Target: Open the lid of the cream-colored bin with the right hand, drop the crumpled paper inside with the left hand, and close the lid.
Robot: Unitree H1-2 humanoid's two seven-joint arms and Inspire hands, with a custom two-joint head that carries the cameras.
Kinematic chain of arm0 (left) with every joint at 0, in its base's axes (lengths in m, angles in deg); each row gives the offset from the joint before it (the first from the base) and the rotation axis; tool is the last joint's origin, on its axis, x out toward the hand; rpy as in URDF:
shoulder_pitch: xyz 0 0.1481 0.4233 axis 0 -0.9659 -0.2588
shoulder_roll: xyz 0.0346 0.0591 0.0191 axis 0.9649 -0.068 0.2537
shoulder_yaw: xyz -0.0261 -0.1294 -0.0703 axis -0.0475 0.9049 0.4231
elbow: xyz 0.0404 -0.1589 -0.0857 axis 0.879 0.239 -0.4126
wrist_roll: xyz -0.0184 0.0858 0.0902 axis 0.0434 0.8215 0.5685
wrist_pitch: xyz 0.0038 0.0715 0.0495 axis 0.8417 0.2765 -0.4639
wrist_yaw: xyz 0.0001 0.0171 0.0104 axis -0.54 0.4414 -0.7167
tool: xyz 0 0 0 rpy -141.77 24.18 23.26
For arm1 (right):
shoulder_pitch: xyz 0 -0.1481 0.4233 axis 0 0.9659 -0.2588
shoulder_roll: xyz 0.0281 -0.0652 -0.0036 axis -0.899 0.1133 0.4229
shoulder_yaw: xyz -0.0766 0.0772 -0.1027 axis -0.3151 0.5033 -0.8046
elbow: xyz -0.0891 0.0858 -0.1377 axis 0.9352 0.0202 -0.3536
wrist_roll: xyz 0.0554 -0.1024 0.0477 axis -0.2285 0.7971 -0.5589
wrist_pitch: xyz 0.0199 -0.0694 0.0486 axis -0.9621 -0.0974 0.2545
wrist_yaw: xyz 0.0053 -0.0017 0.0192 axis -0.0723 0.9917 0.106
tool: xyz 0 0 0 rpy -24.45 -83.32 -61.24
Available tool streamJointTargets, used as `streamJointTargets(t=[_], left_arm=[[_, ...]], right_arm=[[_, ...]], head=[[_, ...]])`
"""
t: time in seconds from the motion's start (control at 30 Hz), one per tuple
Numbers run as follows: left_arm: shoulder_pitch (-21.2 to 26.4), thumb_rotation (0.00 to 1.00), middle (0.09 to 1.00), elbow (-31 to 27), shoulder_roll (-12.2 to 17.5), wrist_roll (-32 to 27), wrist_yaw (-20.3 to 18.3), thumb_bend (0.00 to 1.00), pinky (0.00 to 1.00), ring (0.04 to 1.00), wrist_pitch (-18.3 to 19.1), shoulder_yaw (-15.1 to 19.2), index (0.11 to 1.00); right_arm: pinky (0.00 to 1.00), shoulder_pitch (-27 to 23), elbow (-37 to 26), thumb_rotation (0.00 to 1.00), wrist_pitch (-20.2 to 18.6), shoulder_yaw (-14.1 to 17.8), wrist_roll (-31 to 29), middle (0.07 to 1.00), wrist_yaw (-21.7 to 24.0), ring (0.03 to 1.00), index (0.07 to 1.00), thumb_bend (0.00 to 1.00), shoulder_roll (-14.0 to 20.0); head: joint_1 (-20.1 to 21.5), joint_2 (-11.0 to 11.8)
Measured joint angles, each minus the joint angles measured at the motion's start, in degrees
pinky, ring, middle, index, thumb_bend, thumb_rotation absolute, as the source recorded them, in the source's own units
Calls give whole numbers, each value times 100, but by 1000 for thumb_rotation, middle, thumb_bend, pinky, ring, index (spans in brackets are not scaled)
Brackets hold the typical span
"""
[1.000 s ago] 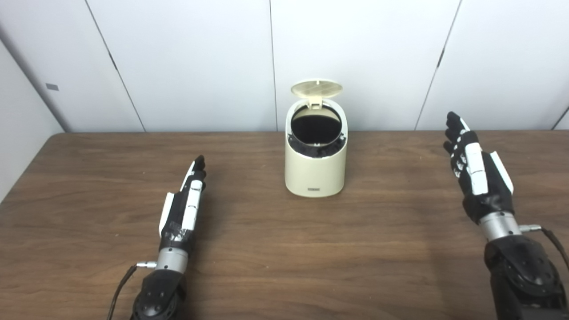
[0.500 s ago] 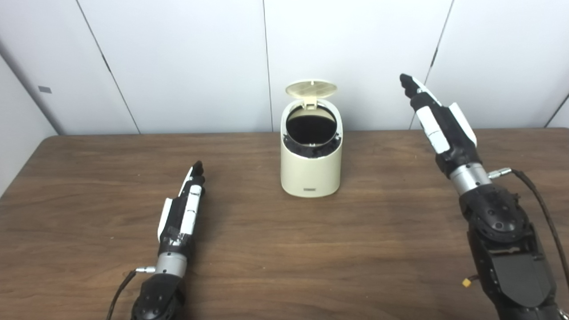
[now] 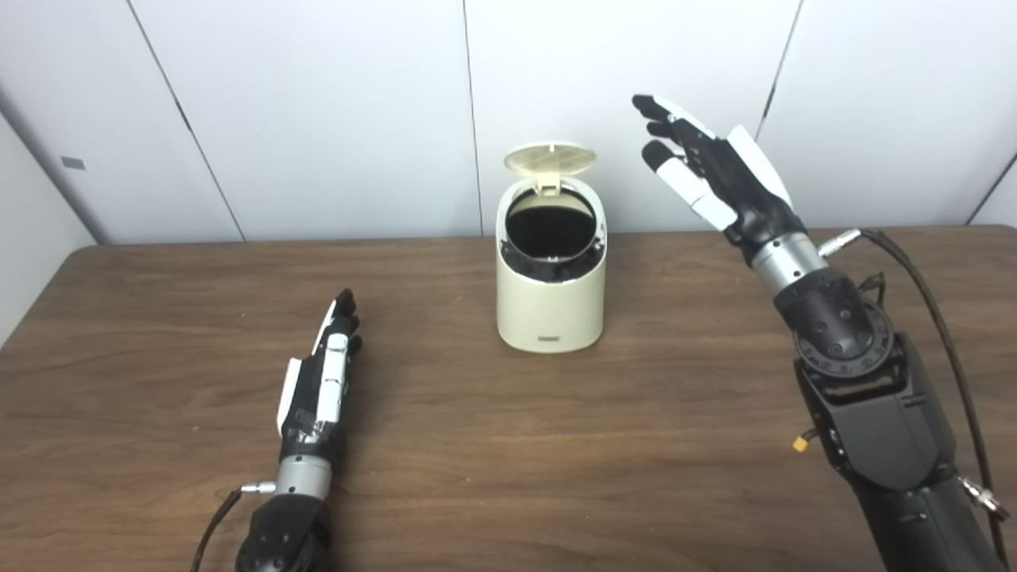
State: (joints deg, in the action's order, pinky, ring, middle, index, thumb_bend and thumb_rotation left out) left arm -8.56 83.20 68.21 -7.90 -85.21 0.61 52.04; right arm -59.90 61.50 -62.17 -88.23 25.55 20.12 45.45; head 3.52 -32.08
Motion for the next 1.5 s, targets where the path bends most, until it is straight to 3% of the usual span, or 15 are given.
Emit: streamJointTargets(t=[0.33, 0.87, 1.2, 1.5], left_arm=[[13, 1000, 1000, 11, -9, -66, 0, 464, 1000, 1000, -6, 10, 1000], [19, 1000, 1000, 26, -5, -75, 0, 465, 1000, 1000, -43, -1, 1000], [17, 1000, 1000, 20, -2, -46, 2, 463, 1000, 1000, -85, -33, 1000], [15, 1000, 1000, 10, -5, -40, 27, 473, 1000, 1000, -68, -36, 1000]], right_arm=[[832, -422, 225, 1000, 29, -451, 610, 917, 307, 896, 909, 529, 96], [847, -548, 316, 1000, 381, -1041, 1416, 911, 654, 918, 880, 574, 290], [910, -419, -14, 1000, 480, -1061, 1765, 926, 863, 967, 875, 601, 393], [909, -301, -221, 1000, 530, -1061, 1928, 922, 1045, 971, 867, 533, 470]], head=[[0, 9], [-18, 18], [-18, -44], [-62, -79]])
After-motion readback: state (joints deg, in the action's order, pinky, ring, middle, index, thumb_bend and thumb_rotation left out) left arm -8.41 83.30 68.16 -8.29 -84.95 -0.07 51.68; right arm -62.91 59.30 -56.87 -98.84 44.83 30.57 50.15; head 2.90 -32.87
